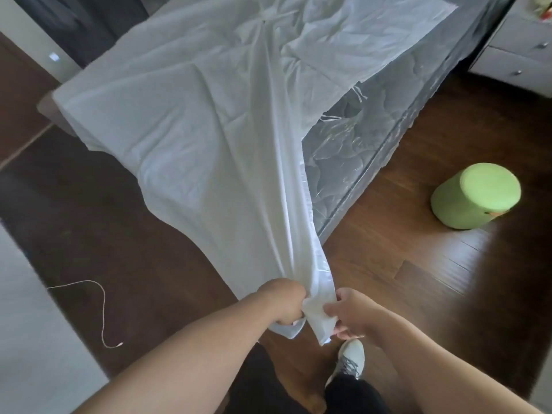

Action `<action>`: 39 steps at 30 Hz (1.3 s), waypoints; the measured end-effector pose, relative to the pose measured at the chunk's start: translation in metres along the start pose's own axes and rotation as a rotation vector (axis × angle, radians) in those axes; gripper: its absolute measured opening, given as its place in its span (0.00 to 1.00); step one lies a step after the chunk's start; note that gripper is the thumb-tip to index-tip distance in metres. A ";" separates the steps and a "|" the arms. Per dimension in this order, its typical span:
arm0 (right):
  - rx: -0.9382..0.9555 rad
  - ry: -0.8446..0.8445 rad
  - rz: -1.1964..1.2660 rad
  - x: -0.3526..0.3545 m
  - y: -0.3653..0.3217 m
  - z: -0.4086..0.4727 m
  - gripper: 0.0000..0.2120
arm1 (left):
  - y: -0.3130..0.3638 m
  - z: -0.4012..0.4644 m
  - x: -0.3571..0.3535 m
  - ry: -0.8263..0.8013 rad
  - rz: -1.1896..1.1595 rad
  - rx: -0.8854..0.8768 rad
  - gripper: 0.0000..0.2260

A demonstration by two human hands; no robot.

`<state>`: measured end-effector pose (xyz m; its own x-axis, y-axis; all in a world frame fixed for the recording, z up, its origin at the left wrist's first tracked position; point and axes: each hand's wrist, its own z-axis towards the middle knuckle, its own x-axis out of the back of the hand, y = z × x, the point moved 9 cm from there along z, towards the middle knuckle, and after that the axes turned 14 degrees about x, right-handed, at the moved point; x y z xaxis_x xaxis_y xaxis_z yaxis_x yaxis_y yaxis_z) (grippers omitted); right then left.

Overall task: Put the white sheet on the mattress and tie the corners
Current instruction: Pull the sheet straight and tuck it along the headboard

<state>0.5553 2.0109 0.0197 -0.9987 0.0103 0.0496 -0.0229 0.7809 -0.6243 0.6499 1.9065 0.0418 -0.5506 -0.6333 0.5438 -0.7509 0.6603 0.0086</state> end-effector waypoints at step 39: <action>0.209 -0.005 -0.404 0.285 -0.175 0.113 0.06 | 0.030 0.101 0.164 0.177 -0.606 0.441 0.09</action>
<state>0.2696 1.8066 0.0549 -0.9079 -0.2729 0.3182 -0.4192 0.5783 -0.6999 0.4998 1.7813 0.0463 0.0418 -0.7345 0.6773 -0.9991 -0.0269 0.0325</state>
